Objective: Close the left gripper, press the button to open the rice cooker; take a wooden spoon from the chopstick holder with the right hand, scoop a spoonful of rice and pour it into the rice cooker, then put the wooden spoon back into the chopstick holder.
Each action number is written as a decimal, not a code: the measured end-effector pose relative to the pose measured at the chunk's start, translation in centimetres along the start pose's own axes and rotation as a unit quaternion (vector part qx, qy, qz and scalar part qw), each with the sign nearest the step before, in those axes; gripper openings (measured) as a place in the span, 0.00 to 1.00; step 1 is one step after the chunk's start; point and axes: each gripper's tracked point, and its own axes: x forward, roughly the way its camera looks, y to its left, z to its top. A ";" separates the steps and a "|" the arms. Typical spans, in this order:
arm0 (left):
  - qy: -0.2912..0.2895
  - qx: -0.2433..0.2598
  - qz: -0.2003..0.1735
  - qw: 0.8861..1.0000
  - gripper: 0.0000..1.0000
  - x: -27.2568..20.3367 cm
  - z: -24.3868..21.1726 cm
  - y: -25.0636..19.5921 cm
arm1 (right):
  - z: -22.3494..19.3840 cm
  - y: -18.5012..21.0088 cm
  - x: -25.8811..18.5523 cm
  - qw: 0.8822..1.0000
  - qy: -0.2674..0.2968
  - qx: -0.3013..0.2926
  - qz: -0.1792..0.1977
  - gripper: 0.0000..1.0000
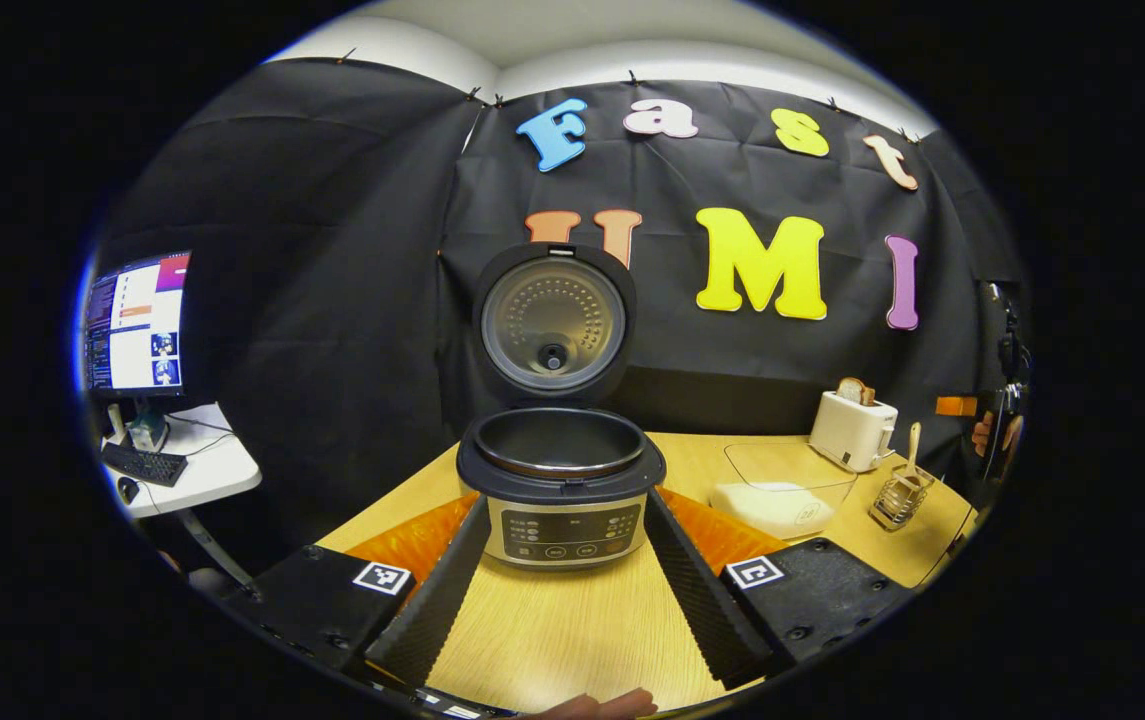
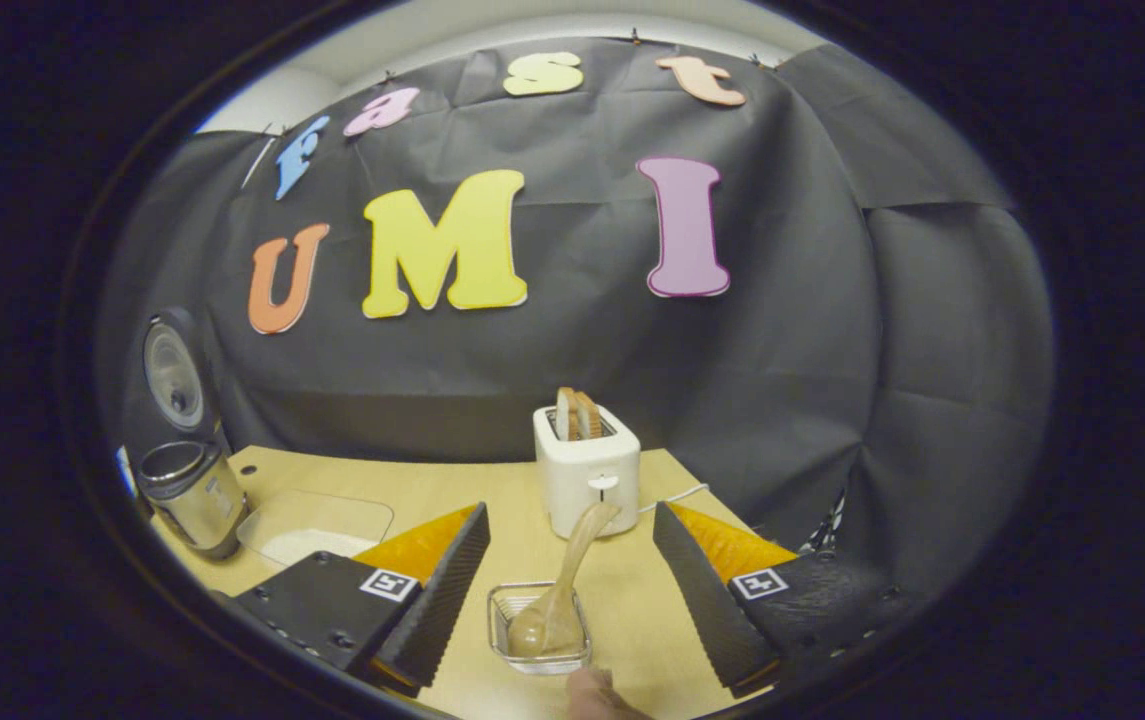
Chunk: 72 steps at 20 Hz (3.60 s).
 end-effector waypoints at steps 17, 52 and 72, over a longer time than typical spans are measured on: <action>-0.038 0.041 0.031 0.998 0.98 8.8 14.6 0.8 | -5.1 4.7 -7.3 0.993 -0.075 -0.053 0.073 0.97; -0.030 0.038 0.076 0.996 0.95 30.4 25.5 3.0 | -6.5 6.9 -5.7 0.980 -0.134 -0.099 0.107 0.95; -0.001 0.032 0.072 0.997 0.94 27.2 23.3 2.7 | -2.8 6.3 -9.3 0.973 -0.174 -0.092 0.117 0.95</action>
